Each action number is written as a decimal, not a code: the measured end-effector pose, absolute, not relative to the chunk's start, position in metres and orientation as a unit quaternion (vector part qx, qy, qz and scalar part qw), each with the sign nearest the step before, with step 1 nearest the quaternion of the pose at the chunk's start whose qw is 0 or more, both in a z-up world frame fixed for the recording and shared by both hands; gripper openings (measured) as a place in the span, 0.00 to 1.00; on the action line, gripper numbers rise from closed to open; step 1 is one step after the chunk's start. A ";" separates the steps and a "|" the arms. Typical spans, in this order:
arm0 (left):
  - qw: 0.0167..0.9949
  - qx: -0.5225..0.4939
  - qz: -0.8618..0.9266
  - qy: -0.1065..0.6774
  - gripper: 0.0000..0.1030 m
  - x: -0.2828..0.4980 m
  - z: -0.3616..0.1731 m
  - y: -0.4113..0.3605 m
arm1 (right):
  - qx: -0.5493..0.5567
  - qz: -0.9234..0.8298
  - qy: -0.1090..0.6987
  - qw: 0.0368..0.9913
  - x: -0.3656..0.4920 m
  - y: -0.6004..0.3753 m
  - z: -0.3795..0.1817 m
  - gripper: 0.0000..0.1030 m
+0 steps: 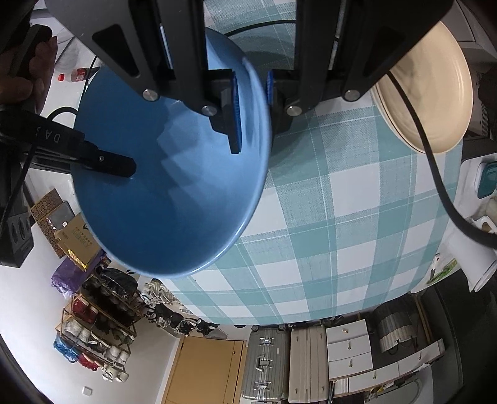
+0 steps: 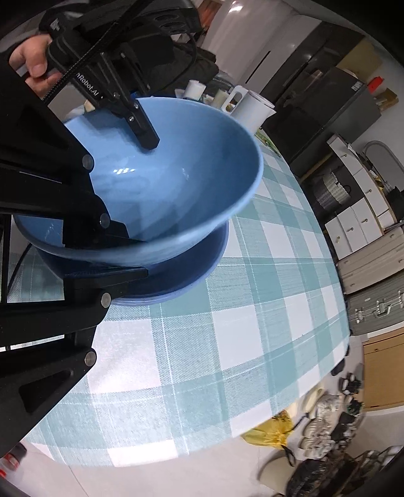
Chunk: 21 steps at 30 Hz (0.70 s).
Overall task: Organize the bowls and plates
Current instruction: 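Lower the nested blue bowls into the last blue bowl with both grippers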
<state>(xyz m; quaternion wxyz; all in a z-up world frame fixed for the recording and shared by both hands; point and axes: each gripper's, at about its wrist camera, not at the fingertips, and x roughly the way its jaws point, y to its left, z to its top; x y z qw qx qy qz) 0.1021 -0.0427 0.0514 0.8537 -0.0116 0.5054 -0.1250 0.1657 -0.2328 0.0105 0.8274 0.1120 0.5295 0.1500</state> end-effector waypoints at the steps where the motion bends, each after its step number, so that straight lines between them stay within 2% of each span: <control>1: 0.854 -0.012 -0.125 0.505 0.08 0.102 0.051 -0.043 | 0.092 0.146 0.526 0.833 0.164 -0.229 0.012 0.10; 6: 0.856 -0.005 -0.123 0.502 0.14 0.100 0.050 -0.045 | 0.054 0.141 0.514 0.844 0.158 -0.222 0.014 0.10; 12: 0.859 0.004 -0.119 0.498 0.15 0.097 0.050 -0.048 | 0.042 0.138 0.502 0.853 0.155 -0.221 0.018 0.10; 21: 0.861 0.016 -0.116 0.495 0.21 0.093 0.050 -0.053 | 0.025 0.137 0.486 0.863 0.147 -0.218 0.024 0.10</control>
